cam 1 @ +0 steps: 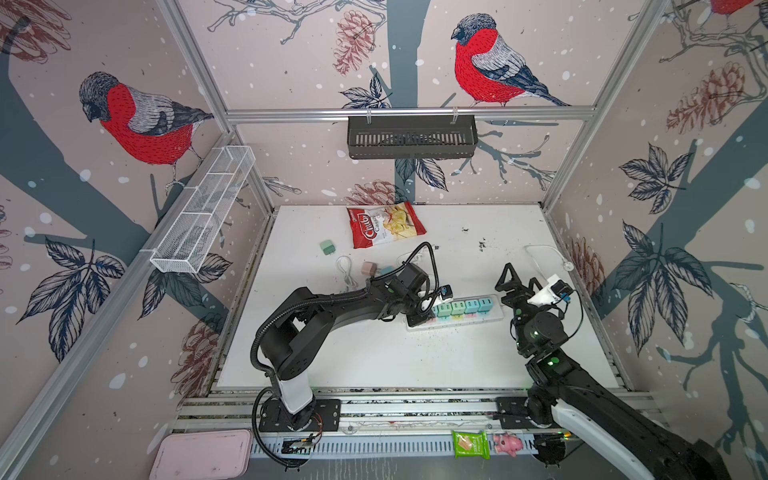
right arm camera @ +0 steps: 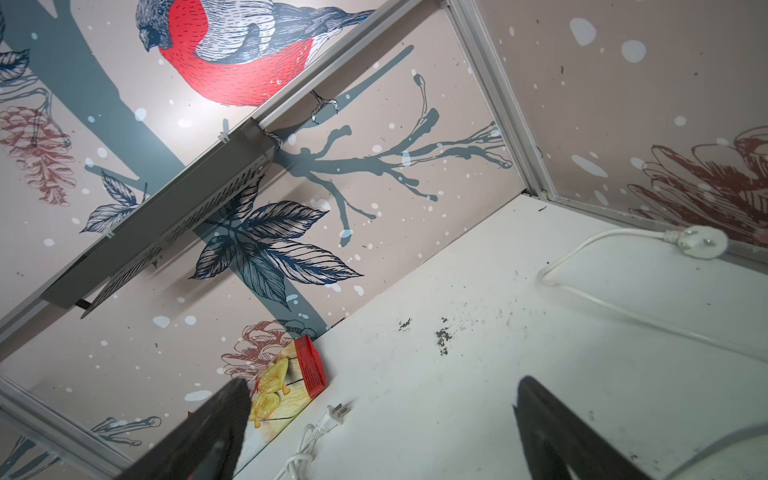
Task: Insert the plug
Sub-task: 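Open and lift the left gripper while the right gripper moves toward loose adapters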
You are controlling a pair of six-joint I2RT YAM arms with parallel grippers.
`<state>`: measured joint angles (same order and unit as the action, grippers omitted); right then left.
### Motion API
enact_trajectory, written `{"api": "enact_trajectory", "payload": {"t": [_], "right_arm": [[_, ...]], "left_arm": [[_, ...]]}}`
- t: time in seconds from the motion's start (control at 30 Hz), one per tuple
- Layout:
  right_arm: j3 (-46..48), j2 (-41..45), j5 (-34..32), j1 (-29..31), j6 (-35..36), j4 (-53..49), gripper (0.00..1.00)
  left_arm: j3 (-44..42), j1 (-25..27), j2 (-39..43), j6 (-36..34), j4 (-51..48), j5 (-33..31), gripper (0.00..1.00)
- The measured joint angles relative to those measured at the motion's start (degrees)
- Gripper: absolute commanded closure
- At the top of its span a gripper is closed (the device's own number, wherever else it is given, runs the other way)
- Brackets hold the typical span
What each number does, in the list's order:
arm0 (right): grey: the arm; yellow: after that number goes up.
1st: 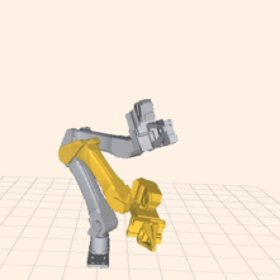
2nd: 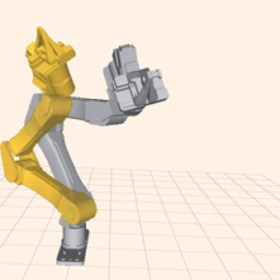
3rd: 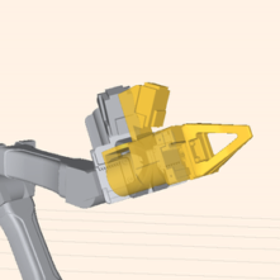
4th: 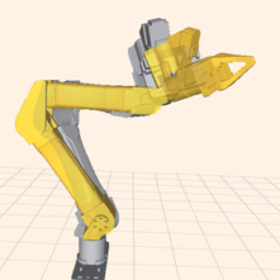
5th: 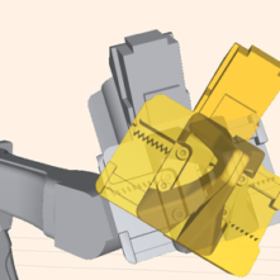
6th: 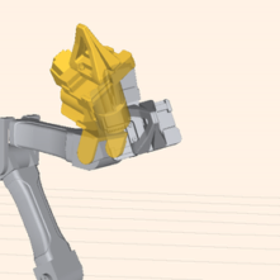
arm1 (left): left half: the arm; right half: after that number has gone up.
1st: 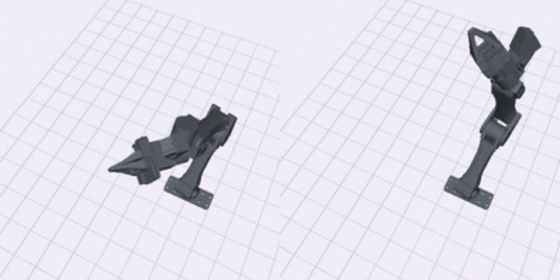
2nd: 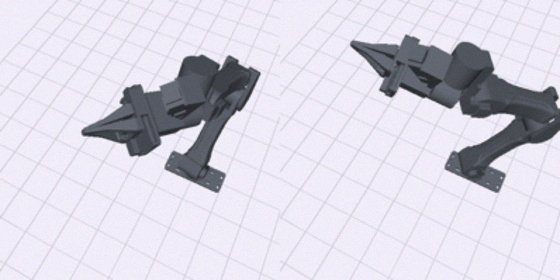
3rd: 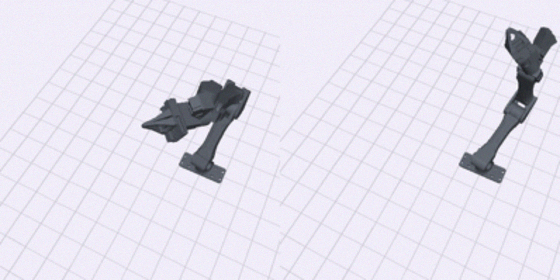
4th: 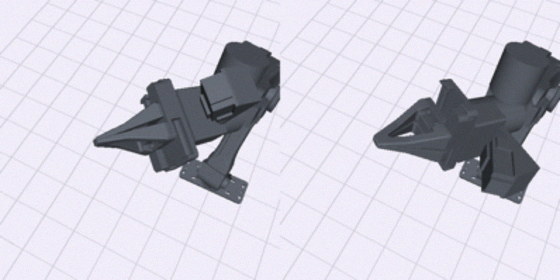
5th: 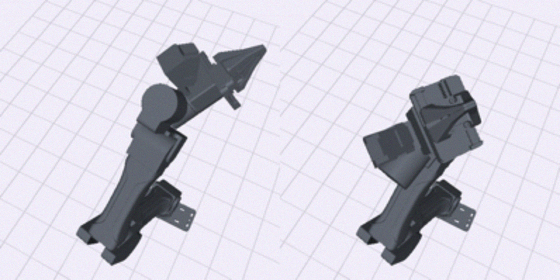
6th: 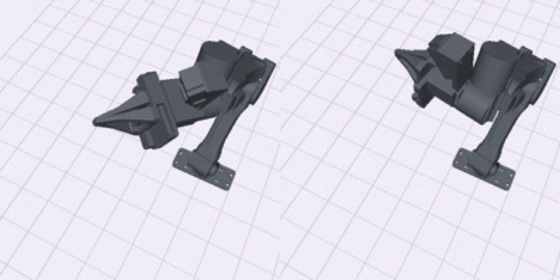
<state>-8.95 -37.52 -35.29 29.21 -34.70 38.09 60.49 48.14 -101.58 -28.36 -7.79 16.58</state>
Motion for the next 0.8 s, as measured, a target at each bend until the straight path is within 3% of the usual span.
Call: {"api": "enact_trajectory", "payload": {"t": [0.23,0.43,0.57,0.8], "right_arm": [[-0.6,-0.1,-1.4,0.0,-1.7,-2.9,0.00],[-3.7,-0.2,-3.1,-0.3,-4.8,-7.9,0.00],[-5.8,-0.1,-3.6,-0.4,-7.3,-11.2,0.00],[-14.3,-5.9,-0.3,-0.7,-5.6,-18.5,0.03]], "left_arm": [[-0.5,-0.3,2.5,-0.5,-2.4,-4.8,0.02],[-0.4,-0.3,12.1,3.3,-1.4,-6.7,0.02],[-2.0,-0.3,21.2,12.2,4.5,-15.2,0.02],[-15.5,-2.8,37.4,35.3,16.6,-33.7,0.02]]}}
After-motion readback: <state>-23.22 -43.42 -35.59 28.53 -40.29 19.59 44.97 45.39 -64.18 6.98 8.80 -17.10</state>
